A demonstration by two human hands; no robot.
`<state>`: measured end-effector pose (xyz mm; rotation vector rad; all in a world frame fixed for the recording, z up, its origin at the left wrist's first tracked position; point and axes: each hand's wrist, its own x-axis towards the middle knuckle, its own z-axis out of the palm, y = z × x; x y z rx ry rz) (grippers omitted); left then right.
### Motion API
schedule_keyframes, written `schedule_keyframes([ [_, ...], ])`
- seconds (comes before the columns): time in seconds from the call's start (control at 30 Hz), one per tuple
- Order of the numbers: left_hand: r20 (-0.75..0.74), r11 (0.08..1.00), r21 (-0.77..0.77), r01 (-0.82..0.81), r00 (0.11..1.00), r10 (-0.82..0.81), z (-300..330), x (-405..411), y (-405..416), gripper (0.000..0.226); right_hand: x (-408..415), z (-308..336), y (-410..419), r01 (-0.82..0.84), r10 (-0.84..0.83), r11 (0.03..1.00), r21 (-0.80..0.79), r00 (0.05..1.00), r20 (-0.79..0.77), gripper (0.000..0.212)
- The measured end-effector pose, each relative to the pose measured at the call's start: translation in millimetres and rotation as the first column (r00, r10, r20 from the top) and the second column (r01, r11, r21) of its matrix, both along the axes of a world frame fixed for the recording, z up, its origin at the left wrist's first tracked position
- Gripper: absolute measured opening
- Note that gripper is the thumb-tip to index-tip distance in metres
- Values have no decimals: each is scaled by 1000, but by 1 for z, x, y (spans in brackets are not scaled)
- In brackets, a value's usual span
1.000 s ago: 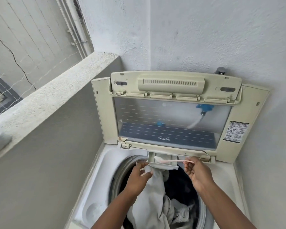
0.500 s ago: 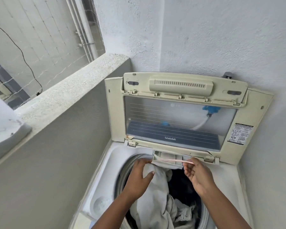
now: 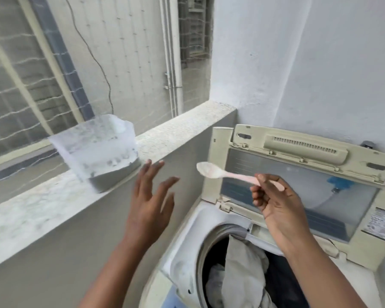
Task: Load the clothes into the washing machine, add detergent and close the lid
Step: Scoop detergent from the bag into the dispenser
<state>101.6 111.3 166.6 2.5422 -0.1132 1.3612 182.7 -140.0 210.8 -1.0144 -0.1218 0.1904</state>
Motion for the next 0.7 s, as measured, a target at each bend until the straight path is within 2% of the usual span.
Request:
schedule_keyframes([
  [0.07,142,994,-23,-109,984,111,18,-19,25,42,-7,23,23,-52,50,998,30,995,81,11],
  [0.17,219,945,-263,-196,942,256,36,-41,63,69,-17,53,60,-131,119,990,49,972,201,16],
  [0.27,69,833,-499,-237,948,311,41,-48,103,110,-26,74,101,-198,184,980,16,935,303,19],
  [0.37,-154,728,-625,-281,959,238,35,-45,133,132,-34,83,141,-228,239,971,-76,893,381,19],
  [0.47,-219,641,-744,-189,975,34,34,-42,140,133,-38,82,172,-205,291,952,-228,838,461,18],
  [0.5,-217,641,-751,-158,976,-13,31,-40,143,130,-38,80,179,-178,296,945,-274,821,487,18],
  [0.63,-167,716,-681,-155,984,54,31,-46,147,124,-38,66,201,-26,280,917,-399,755,593,17],
  [0.7,-98,780,-618,-104,994,55,34,-51,138,114,-38,59,206,94,257,888,-450,710,655,18],
])
